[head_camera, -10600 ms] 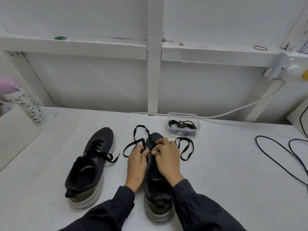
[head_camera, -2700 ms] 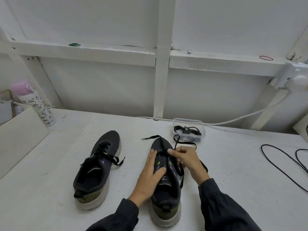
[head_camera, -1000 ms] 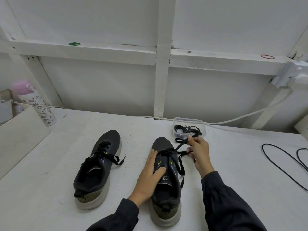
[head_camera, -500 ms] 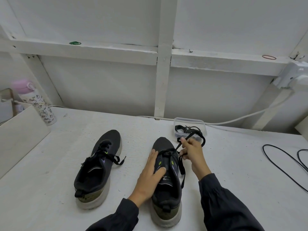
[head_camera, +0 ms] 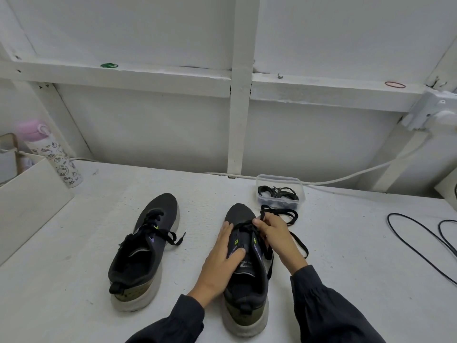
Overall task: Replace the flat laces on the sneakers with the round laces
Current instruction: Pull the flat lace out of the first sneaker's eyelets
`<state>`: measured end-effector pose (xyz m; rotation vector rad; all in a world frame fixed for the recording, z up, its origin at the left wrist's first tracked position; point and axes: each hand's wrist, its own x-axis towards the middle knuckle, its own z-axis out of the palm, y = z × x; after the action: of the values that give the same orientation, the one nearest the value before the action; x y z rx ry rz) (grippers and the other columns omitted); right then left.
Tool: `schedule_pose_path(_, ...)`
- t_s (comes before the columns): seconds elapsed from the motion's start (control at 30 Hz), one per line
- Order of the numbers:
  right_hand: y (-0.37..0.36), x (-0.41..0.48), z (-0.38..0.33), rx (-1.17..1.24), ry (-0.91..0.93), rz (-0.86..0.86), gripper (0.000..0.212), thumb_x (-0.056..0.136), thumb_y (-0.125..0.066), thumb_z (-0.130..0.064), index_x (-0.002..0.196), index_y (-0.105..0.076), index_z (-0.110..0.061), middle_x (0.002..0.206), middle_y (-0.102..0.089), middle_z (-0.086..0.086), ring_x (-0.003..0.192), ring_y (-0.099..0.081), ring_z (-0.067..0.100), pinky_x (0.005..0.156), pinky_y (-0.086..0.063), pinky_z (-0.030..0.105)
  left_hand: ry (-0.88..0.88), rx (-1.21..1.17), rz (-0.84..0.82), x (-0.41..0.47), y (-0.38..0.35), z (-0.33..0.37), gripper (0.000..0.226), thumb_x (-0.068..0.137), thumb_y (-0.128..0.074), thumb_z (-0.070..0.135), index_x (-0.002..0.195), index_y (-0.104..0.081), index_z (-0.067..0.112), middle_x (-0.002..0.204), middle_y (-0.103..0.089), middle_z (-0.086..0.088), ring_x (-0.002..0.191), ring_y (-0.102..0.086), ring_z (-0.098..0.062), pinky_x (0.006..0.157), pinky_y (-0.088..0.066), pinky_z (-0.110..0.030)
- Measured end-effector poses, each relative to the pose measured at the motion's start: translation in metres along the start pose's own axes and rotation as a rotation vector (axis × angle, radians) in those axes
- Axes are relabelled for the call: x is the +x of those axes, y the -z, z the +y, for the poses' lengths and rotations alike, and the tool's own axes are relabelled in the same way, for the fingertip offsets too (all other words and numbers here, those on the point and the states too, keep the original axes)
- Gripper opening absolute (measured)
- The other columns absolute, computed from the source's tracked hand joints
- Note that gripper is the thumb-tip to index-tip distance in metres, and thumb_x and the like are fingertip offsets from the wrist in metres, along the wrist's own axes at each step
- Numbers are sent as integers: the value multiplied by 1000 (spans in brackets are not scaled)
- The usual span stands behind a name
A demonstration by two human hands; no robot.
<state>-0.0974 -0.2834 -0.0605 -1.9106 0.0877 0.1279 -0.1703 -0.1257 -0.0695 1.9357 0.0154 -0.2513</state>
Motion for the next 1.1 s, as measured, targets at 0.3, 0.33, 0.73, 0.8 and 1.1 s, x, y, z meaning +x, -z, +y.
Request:
schedule_pose_path(0.3,8,-13,3,234,23,-43,5,86,-68,-1,88,-69,3,66,-64,4,55,-56,11,52,-46,18,-137,453,-5,6,13,15,58,93,-51,50,146,-27,49,162,-11,11,147,-14,-9,117,-22,-32)
schedule_pose_path(0.33,9,-14,5,242,24,-52,5,85,-69,1,89,-71,1,66,-66,4,55,-57,11,53,-47,18,-146,509,9,9,16,19,50,93,-50,53,141,-37,49,161,-16,10,146,-19,-11,116,-23,-33)
schedule_pose_path(0.73,-5,-8,11,129,11,7,12,91,-56,0,83,-62,-7,69,-57,1,62,-48,12,54,-39,15,-229,804,134,46,16,45,11,85,-59,41,91,-63,32,116,-52,14,114,-45,-11,97,-27,-31)
schedule_pose_path(0.8,-5,-8,11,116,12,-2,11,92,-55,-1,85,-60,-7,72,-56,3,66,-48,13,57,-39,17,-262,843,144,50,13,46,10,86,-58,38,92,-65,32,116,-53,14,114,-46,-12,96,-28,-32)
schedule_pose_path(1.1,-5,-8,12,81,40,-16,11,95,-51,-3,85,-55,-6,75,-54,1,69,-45,10,58,-37,13,-424,820,219,53,3,36,15,89,-57,24,87,-71,22,115,-58,14,113,-47,-12,99,-24,-28)
